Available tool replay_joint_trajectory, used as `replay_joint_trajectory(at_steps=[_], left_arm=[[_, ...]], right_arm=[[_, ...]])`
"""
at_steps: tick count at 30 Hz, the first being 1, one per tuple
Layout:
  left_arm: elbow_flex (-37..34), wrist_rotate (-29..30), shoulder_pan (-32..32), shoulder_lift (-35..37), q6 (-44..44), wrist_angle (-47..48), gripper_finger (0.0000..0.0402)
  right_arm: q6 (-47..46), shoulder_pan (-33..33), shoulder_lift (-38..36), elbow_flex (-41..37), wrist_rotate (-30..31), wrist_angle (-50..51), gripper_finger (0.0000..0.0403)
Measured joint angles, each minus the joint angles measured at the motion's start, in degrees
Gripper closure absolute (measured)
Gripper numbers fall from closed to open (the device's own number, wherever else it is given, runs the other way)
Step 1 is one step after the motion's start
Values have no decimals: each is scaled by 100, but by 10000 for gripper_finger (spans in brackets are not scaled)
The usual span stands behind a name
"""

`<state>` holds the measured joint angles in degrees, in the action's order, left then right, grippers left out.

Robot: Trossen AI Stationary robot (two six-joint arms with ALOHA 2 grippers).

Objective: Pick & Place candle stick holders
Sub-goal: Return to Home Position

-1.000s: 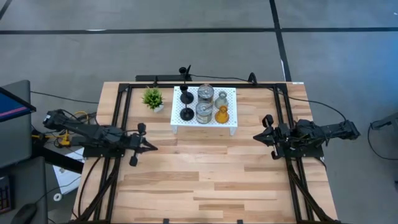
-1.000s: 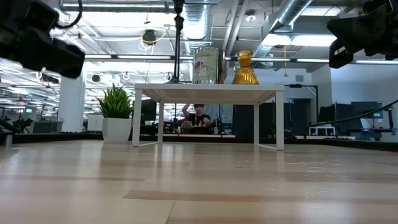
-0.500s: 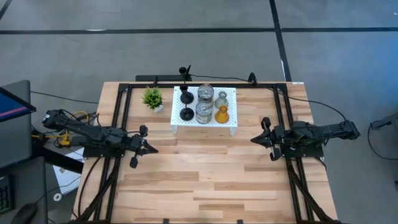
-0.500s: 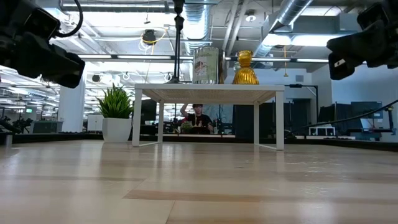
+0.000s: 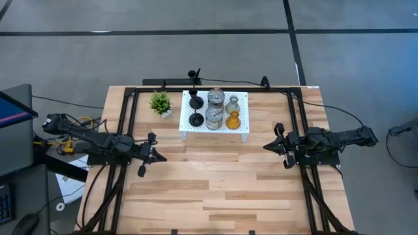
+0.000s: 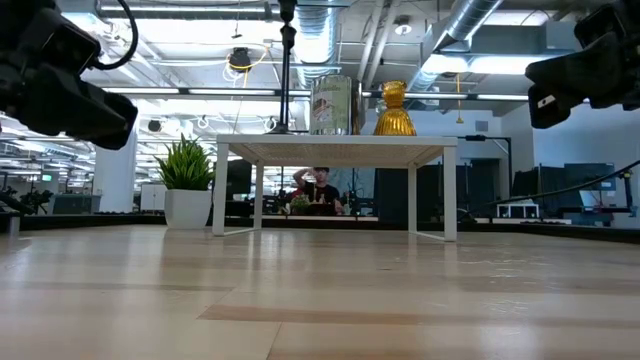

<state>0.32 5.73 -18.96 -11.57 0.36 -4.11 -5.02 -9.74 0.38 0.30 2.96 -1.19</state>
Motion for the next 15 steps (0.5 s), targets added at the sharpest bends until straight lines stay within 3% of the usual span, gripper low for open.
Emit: replay_joint_trajectory(at_steps=[15], left_arm=[[4,1,0,-368,0,-28,398]], right_arm=[[0,0,2,0,1,-1,403]])
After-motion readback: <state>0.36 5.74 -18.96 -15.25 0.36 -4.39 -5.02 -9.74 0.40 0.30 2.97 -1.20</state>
